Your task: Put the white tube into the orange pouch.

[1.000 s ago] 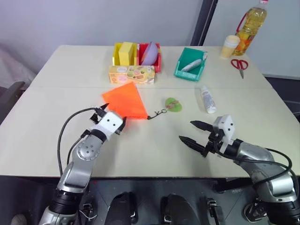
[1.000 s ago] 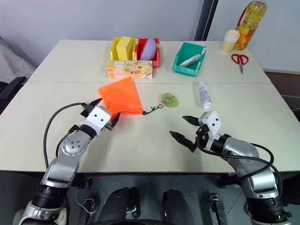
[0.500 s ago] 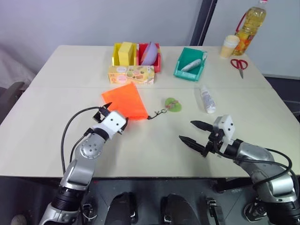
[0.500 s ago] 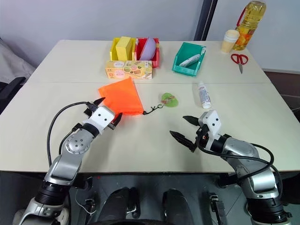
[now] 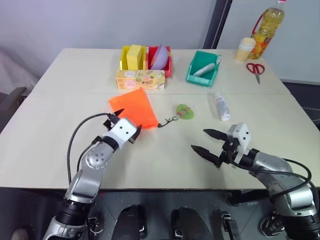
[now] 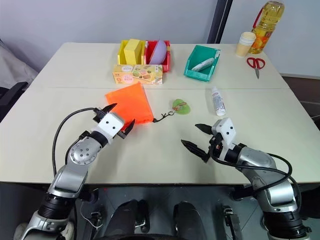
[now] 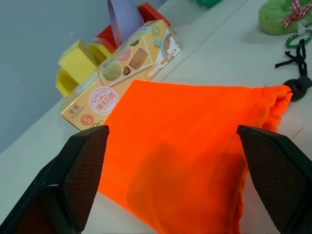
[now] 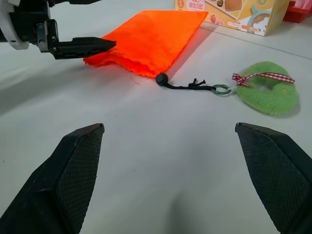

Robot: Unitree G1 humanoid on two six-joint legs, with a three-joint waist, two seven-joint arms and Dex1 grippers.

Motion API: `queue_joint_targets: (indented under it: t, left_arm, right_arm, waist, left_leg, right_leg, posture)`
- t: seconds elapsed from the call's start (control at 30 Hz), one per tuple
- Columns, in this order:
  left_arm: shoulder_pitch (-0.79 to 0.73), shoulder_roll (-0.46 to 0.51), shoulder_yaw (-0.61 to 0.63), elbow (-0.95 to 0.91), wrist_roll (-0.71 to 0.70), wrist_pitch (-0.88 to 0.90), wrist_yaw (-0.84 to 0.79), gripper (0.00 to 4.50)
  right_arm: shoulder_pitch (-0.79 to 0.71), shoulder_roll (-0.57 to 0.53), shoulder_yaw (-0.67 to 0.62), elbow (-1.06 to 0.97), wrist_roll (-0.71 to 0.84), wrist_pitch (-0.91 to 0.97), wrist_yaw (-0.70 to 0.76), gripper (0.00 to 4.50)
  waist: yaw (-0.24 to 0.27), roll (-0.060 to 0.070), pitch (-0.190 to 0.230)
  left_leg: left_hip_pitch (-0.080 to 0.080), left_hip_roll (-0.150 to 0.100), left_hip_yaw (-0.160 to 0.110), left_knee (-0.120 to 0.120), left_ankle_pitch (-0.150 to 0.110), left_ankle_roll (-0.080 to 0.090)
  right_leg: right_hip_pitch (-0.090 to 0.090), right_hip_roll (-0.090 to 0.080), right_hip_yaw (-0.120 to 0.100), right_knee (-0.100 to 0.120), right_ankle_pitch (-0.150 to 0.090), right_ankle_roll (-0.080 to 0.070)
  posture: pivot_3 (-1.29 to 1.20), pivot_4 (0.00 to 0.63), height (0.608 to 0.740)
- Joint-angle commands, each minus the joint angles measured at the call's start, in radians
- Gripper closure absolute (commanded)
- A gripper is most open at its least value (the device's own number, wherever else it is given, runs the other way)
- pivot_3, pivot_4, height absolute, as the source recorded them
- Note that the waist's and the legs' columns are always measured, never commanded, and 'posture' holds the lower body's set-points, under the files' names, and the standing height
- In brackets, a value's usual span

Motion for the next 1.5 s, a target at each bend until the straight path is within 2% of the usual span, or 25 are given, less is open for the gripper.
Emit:
queue_joint_targets:
  t: [0.03,0.3,0.6,0.93,1.4,1.5]
  left_arm:
    - [-0.033,-0.014,-0.025,0.007,0.003,-0.032,-0.009,0.0]
    - [-0.094,-0.008,-0.092,0.097,0.052,-0.082,-0.019,0.0]
    - [-0.125,-0.014,-0.096,0.162,0.092,-0.107,-0.009,0.0]
    - [-0.112,-0.006,-0.077,0.155,0.124,-0.114,0.015,0.0]
    - [-0.062,0.054,-0.018,0.146,0.127,-0.112,0.041,0.0]
    - [-0.058,0.05,-0.013,0.137,0.113,-0.127,0.035,1.36]
  right_arm:
    - [0.002,0.007,-0.006,-0.042,0.009,-0.011,-0.004,0.03]
    - [0.003,0.009,-0.005,-0.052,0.011,-0.003,-0.013,0.03]
    - [0.002,0.012,-0.006,-0.06,0.014,0.006,-0.024,0.03]
    - [0.019,0.017,-0.008,-0.065,0.009,-0.001,-0.026,0.03]
    - [0.013,0.015,-0.006,-0.045,0.004,-0.017,-0.013,0.03]
    - [0.01,0.015,-0.005,-0.045,0.003,-0.015,-0.013,0.0]
  waist:
    - [0.001,0.0,0.0]
    - [0.0,0.0,0.0]
    - [0.0,0.0,0.0]
    - [0.0,0.0,0.0]
    - [0.001,0.0,0.0]
    - [0.0,0.0,0.0]
  left_leg:
    - [0.0,0.0,0.0,0.0,0.0,0.0]
    - [0.0,0.0,0.0,0.0,0.0,0.0]
    - [0.0,0.0,0.0,0.001,0.0,0.0]
    - [0.0,0.0,0.0,0.001,0.0,0.0]
    - [0.0,0.0,0.0,0.001,0.0,0.0]
    - [0.0,0.0,0.0,0.001,0.0,0.0]
  right_leg:
    - [0.0,0.0,0.0,0.0,0.0,0.0]
    - [0.0,0.0,0.0,0.001,0.0,0.0]
    - [0.0,0.0,0.0,0.001,0.0,0.0]
    - [0.0,0.0,0.0,0.001,0.0,0.0]
    - [0.0,0.0,0.0,0.002,0.0,0.001]
    - [0.0,0.0,0.0,0.002,0.0,0.001]
  posture:
    - [0.0,0.15,0.727]
    - [0.0,0.15,0.727]
    - [0.0,0.15,0.727]
    - [0.0,0.15,0.727]
    - [0.0,0.15,0.727]
    - [0.0,0.15,0.727]
